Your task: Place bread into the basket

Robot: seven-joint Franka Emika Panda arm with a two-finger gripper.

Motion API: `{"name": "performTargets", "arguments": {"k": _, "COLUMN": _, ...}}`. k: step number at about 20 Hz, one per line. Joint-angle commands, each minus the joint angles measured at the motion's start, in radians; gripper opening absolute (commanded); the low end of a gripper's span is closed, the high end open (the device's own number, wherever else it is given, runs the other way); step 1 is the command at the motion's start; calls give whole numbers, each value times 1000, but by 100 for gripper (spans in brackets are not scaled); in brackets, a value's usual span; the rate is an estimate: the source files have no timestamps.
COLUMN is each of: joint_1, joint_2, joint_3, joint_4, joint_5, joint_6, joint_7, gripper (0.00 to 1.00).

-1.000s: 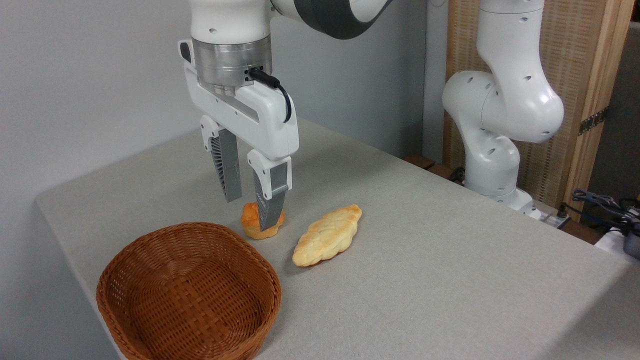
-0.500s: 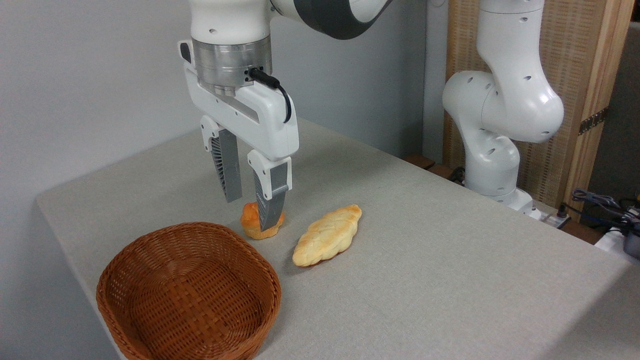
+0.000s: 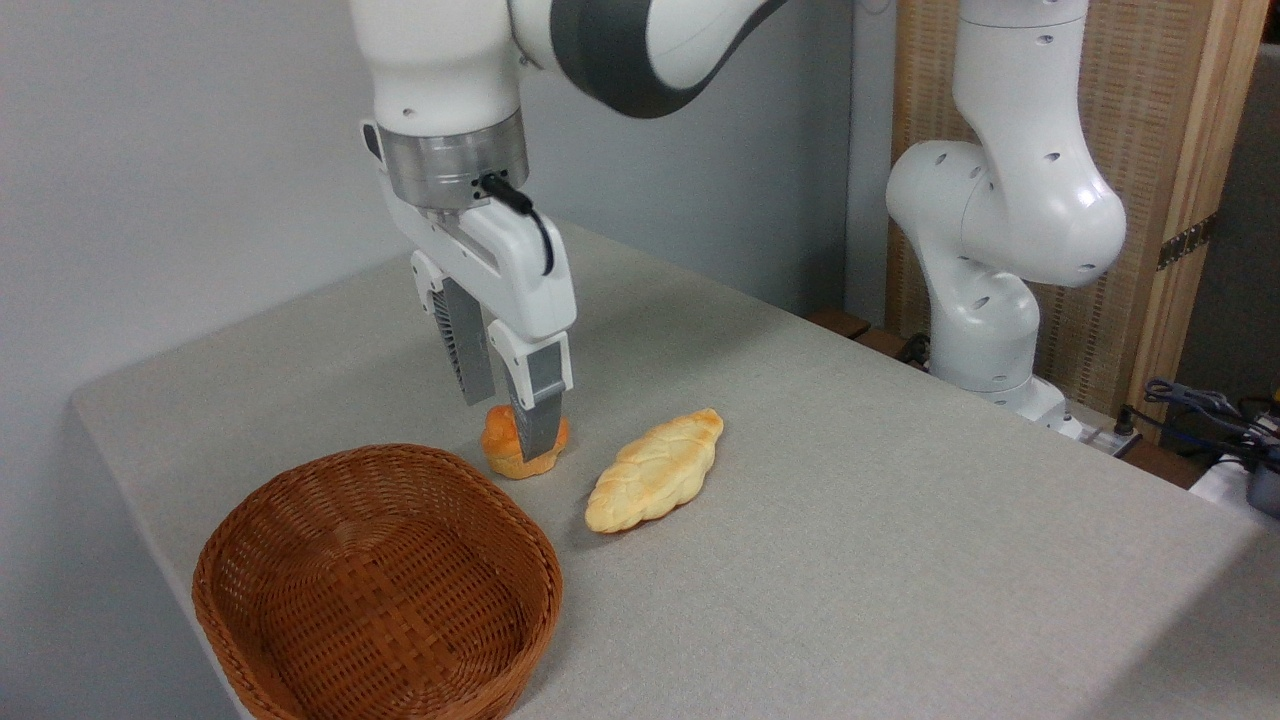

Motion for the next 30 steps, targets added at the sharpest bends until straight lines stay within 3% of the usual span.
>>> {"name": "performTargets", "arguments": {"k": 1, "joint_1": -42, "joint_2": -15, "joint_3": 5, "joint_4": -48, "joint_5": 0, "joint_6": 10, "joint_7": 9, "gripper": 100}}
{"name": "performTargets", "arguments": {"k": 5, "joint_1": -83, "joint_2": -15, "joint_3": 3, "joint_4": -66, "joint_5": 0, "joint_6": 12, "joint_7": 10, "gripper": 100}}
{"name": "performTargets", "arguments": {"k": 10, "joint_1": -177, "joint_2": -34, "joint_3": 5, "joint_4": -127, "joint_5": 0, "joint_6": 15, "joint_7": 11, "gripper": 100}}
{"name": "performTargets", "arguments": {"k": 15, "joint_1": -249, "joint_2": -57, "joint_3": 7, "joint_4": -212, "joint_5": 3, "joint_6": 127, "joint_7": 7, "gripper": 100}}
{"name": "performTargets", "arguments": {"k": 23, "joint_1": -260, "joint_2": -41, "joint_3": 7, "joint_4": -239, "joint_5": 14, "joint_6": 132, "joint_7": 27, "gripper": 100}}
{"name": "performTargets", "arguments": {"k": 26, "joint_1": -260, "joint_2": -18, "joint_3": 7, "joint_4": -239, "joint_5": 50, "joint_6": 133, "joint_7": 44, "gripper": 100}}
{"name": "performTargets", "arguments": {"k": 30, "joint_1": -261, "joint_2": -4, "joint_3": 7, "joint_4": -239, "joint_5": 54, "joint_6": 141, "joint_7": 43, "gripper": 100}}
